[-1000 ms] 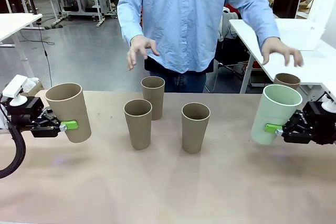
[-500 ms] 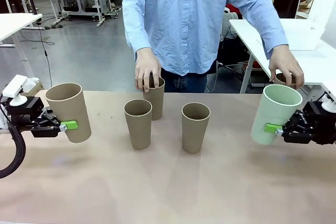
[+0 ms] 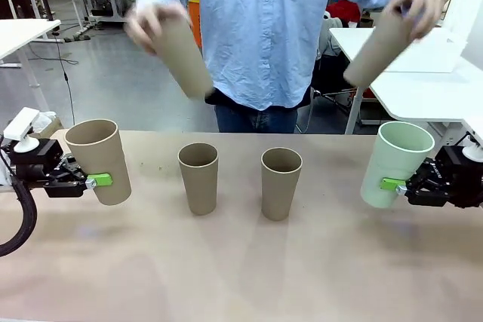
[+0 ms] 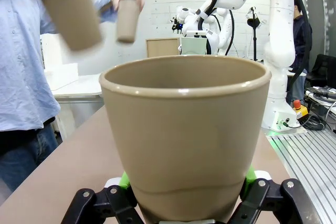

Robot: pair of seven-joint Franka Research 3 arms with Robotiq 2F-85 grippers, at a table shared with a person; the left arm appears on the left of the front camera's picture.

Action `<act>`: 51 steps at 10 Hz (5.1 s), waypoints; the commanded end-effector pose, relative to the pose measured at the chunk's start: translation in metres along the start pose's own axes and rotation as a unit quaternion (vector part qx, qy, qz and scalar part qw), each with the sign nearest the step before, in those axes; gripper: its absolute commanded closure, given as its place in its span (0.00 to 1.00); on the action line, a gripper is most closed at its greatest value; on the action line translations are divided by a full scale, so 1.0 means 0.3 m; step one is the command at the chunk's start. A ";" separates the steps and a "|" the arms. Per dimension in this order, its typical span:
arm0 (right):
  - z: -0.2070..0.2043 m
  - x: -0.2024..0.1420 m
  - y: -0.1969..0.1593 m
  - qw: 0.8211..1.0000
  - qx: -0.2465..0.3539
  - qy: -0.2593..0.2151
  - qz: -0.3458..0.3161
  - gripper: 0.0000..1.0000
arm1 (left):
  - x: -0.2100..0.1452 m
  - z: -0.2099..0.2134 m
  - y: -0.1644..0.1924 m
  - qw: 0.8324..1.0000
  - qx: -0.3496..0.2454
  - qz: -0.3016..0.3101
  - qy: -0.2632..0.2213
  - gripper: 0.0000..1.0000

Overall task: Stack the cups and store them in the basket.
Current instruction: Place the stack of Reusable plastic cups into the Pantry Basket.

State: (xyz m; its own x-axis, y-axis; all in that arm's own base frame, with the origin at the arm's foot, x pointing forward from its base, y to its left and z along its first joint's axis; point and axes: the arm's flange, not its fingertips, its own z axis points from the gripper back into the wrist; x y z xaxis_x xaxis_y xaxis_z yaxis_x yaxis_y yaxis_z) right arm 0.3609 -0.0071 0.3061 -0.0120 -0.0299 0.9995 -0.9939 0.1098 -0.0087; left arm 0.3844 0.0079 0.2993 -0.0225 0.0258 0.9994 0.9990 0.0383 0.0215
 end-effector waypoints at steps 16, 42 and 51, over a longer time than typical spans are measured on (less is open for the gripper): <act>-0.002 0.004 -0.002 1.000 0.000 0.002 0.005 0.16 | 0.006 0.002 -0.003 1.000 0.000 -0.003 -0.001 0.16; -0.002 0.004 -0.002 1.000 0.000 0.002 0.005 0.16 | 0.006 0.002 -0.003 1.000 0.000 -0.003 -0.001 0.16; -0.002 0.004 -0.002 1.000 0.000 0.002 0.005 0.16 | 0.006 0.002 -0.003 1.000 0.000 -0.003 -0.001 0.16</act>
State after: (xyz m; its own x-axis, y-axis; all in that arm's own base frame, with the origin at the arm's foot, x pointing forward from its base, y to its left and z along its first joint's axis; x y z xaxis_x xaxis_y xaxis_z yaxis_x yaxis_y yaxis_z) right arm 0.3608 -0.0075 0.3042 -0.0079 -0.0263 0.9996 -0.9938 0.1115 -0.0049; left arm 0.3846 0.0086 0.2982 -0.0206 0.0175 0.9996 0.9990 0.0409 0.0199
